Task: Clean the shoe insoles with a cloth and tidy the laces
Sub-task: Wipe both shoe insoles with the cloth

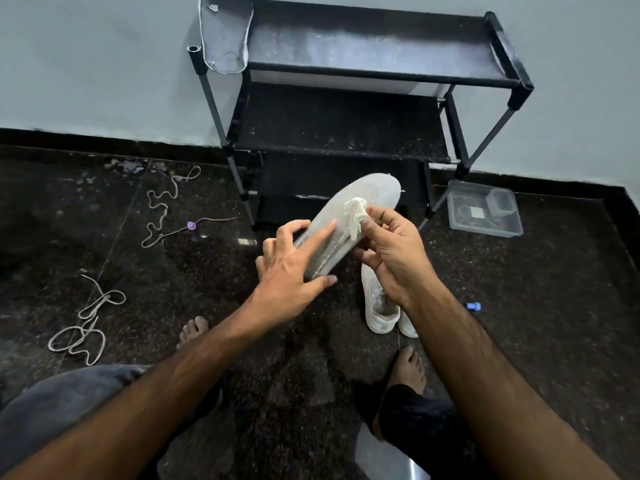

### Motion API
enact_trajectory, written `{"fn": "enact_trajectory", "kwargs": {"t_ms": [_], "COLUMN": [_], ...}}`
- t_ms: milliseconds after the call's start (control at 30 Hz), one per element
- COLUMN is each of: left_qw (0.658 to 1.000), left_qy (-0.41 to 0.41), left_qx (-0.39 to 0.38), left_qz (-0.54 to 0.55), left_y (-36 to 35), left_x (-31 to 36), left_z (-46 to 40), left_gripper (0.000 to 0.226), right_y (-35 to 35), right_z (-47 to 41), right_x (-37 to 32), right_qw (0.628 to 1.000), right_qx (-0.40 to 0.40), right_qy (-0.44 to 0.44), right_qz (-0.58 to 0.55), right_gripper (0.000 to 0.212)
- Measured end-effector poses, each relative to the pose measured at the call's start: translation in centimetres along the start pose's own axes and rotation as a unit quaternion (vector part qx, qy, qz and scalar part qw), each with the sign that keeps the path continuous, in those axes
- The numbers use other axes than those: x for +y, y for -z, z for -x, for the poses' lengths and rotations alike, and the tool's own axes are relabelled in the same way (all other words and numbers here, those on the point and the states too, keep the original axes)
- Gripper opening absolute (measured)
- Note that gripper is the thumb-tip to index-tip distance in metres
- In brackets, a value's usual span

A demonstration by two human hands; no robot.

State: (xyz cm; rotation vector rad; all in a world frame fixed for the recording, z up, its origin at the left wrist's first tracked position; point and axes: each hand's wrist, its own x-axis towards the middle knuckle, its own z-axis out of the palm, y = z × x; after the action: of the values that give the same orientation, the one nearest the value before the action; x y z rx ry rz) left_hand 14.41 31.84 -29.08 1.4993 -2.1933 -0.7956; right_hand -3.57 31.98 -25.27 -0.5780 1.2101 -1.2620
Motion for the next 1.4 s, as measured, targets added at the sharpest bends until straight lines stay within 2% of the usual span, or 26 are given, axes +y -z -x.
{"fn": "enact_trajectory", "kwargs": {"t_ms": [67,133,233,333,367,433,533,600,700,800,933,1033,1100,1200,1300,1400], "left_qw": [0.994,0.959,0.909,0.813,0.789,0.766,0.742,0.746,0.775,0.79,0.775,0.785,0.793,0.781,0.788,0.795], "left_qy": [-0.006,0.034,0.1,0.147,0.154,0.159,0.147,0.143,0.128,0.109,0.071,0.051,0.045,0.051,0.034,0.027], "left_qx": [-0.035,-0.041,-0.008,-0.059,-0.068,-0.065,-0.053,-0.045,-0.049,-0.08,-0.127,-0.14,-0.129,-0.129,-0.142,-0.15], "left_qz": [0.104,0.278,0.404,0.561,0.591,0.62,0.652,0.649,0.617,0.598,0.614,0.601,0.594,0.609,0.598,0.586], "left_y": [0.0,0.6,2.1,3.0,3.2,3.5,3.5,3.5,3.3,2.8,2.6,2.5,2.4,2.1,1.9,2.0], "left_x": [0.3,0.7,0.8,0.5,0.6,1.1,1.2,1.0,0.8,1.0,1.9,2.3,2.2,2.3,2.6,2.8], "left_z": [-0.2,-0.6,-1.5,-1.4,-1.2,-1.0,-1.1,-1.3,-1.2,-1.0,-0.5,-0.3,-0.2,-0.1,0.0,0.1], "left_gripper": [0.079,0.075,0.064,0.047,0.043,0.036,0.033,0.035,0.051,0.063,0.077,0.085,0.082,0.078,0.08,0.085], "right_y": [0.3,0.6,0.7,0.4,0.3,0.3,0.6,0.8,0.9,0.3,-0.9,-1.4,-1.6,-1.6,-0.9,-0.3], "right_z": [-0.1,-0.1,0.1,0.5,0.5,0.4,0.4,0.2,0.0,0.3,1.3,1.7,1.8,1.7,1.2,1.1], "right_x": [-0.1,-0.4,-0.7,-0.4,-0.3,-0.1,-0.3,-0.3,-0.3,-0.8,-0.7,0.0,0.3,0.4,-0.1,-0.7], "right_qw": [1.0,1.0,0.995,0.975,0.969,0.961,0.965,0.969,0.951,0.942,0.859,0.821,0.808,0.784,0.767,0.786], "right_qx": [0.014,0.005,-0.089,-0.21,-0.235,-0.26,-0.24,-0.181,-0.059,-0.02,-0.011,-0.033,-0.055,-0.072,-0.017,0.043], "right_qy": [0.005,-0.002,-0.034,-0.064,-0.071,-0.078,-0.049,0.018,0.137,0.197,0.322,0.354,0.367,0.385,0.404,0.399], "right_qz": [0.003,-0.002,0.003,0.025,0.035,0.046,0.092,0.167,0.271,0.271,0.399,0.448,0.458,0.482,0.498,0.471], "right_gripper": [0.013,0.017,0.022,0.019,0.02,0.02,0.016,0.016,0.015,0.01,0.01,0.014,0.014,0.015,0.015,0.016]}}
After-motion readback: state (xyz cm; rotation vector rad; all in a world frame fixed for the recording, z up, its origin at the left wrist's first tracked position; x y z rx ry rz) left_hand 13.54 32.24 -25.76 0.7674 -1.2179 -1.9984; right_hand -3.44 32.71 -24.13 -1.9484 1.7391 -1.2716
